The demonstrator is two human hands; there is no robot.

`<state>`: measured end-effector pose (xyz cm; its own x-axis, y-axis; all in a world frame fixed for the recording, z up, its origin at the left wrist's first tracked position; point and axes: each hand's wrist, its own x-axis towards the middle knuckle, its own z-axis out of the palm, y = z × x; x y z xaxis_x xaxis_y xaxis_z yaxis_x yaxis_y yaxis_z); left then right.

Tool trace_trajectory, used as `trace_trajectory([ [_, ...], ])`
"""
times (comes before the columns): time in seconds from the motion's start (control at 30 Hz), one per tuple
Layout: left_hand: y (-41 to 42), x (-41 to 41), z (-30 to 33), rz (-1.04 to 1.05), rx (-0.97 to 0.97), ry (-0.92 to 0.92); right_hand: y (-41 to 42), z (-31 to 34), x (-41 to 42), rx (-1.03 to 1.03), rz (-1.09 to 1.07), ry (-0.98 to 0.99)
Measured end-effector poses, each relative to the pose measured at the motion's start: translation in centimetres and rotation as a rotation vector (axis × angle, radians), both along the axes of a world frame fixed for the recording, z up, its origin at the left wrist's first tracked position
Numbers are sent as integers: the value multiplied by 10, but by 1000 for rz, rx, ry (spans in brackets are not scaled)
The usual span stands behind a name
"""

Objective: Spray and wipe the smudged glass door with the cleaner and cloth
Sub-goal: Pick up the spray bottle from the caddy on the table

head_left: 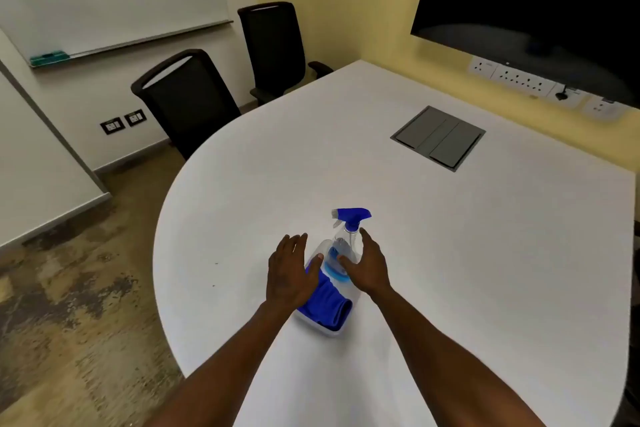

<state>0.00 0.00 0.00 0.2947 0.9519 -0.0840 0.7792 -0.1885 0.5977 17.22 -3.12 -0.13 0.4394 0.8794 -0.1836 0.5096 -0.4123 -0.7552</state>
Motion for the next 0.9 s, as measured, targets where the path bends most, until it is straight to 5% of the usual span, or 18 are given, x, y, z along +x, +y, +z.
trace_trajectory([
  [0.37,-8,-6,-5,127,-32,-68,31,-23,16,-9,-111,33],
  [0.9,-68,18,40,122,-6,-303,-29,54,21,442,133,294],
])
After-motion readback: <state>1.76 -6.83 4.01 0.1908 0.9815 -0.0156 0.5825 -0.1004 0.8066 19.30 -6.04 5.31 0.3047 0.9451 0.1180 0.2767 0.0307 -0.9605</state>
